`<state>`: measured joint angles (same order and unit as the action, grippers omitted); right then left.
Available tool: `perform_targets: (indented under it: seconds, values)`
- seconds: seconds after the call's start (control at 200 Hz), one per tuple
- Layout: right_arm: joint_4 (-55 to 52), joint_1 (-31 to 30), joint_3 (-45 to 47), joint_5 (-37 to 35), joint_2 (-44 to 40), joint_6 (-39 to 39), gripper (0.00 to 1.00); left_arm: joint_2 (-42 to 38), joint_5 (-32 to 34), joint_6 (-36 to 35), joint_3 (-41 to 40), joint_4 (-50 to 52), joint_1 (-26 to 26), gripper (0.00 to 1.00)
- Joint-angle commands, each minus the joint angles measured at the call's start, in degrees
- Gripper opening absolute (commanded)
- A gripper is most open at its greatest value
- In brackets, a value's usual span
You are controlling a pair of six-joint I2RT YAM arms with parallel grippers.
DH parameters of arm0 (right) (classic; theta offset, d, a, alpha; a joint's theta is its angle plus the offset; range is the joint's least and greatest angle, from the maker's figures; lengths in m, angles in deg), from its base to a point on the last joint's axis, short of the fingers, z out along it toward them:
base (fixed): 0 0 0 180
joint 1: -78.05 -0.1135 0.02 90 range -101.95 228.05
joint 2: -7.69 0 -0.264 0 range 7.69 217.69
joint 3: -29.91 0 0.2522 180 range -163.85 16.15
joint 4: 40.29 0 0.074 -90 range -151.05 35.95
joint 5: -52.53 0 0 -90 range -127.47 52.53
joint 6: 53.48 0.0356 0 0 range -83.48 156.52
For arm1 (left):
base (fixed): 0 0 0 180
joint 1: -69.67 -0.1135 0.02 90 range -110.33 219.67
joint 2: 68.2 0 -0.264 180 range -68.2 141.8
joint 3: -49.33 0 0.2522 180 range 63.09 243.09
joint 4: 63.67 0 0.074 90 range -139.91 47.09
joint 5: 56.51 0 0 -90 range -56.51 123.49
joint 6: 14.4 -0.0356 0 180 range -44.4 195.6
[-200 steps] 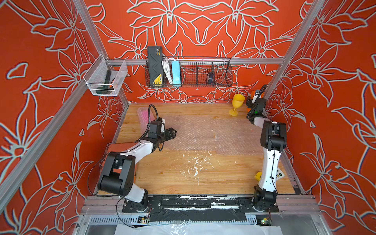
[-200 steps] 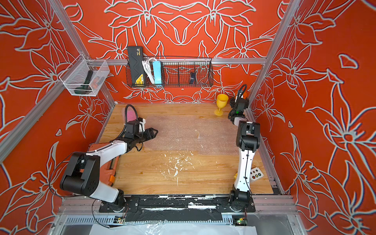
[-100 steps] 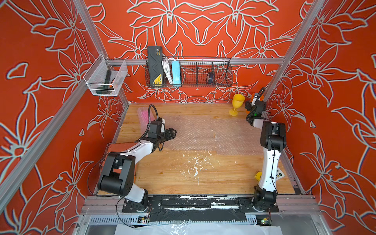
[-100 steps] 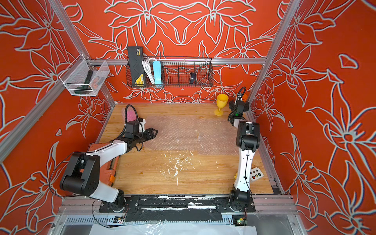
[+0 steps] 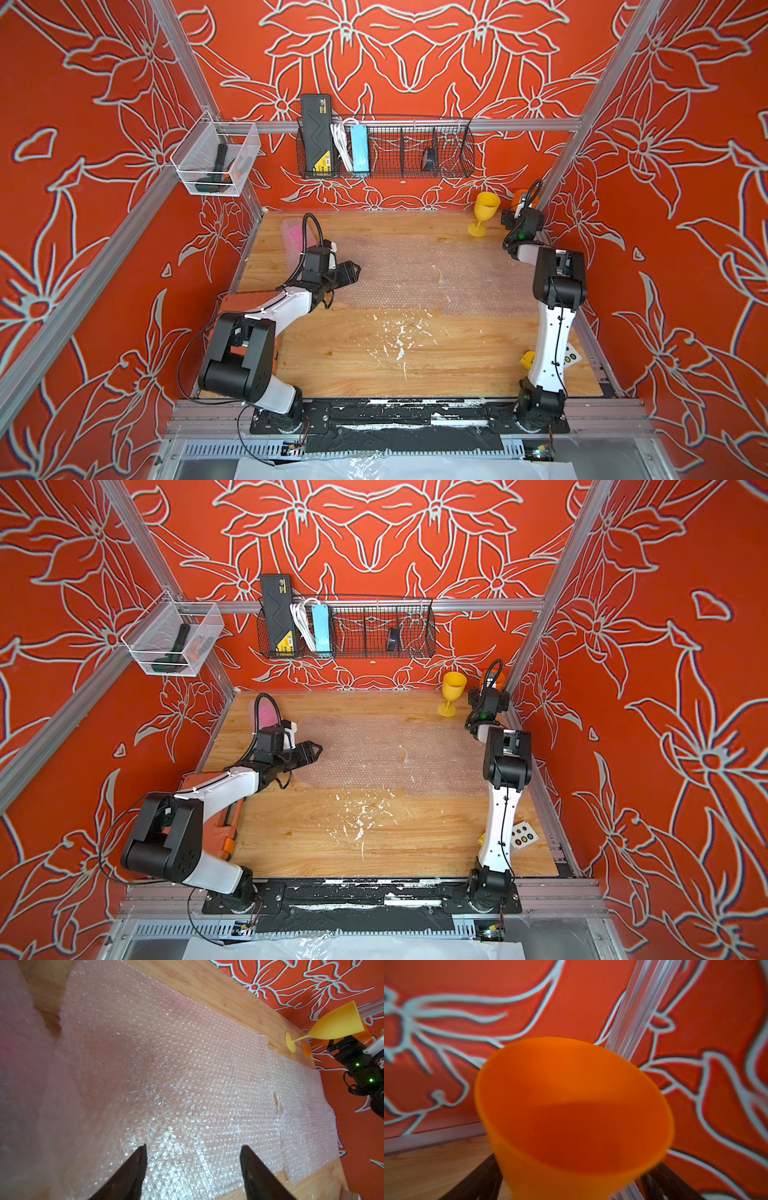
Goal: Unpack wine glasses from bubble wrap
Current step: Place the wine glass at the corner of the board.
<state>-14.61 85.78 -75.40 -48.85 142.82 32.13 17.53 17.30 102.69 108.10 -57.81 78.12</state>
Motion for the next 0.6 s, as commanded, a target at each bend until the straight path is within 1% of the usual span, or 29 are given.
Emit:
perform_targets:
  seconds: [0.0, 0.18, 0.41, 0.495, 0.595]
  values:
    - [1.5, -0.3, 2.4, -1.9, -4.8, 3.2, 0.97, -1.9, 0.0, 0.1, 0.9, 0.8, -0.3, 0.7]
    - [0.4, -0.3, 5.9, -2.2, -8.8, 7.4, 0.97, -2.5, -0.5, 0.0, 0.3, 0.4, -0.3, 0.74]
    - [0.2, -0.5, 12.0, -1.8, -14.5, 11.4, 0.97, -2.7, -1.4, 0.5, -0.2, -0.2, -0.3, 0.74]
    - [-2.5, -0.9, 14.1, -2.9, -17.9, 14.9, 0.97, -3.0, -1.5, 0.8, -0.4, -0.6, -0.3, 0.74]
    - [-3.8, -1.3, 18.3, -1.0, -22.7, 20.3, 0.96, -3.2, -1.6, 0.9, -0.1, -0.2, -0.3, 0.74]
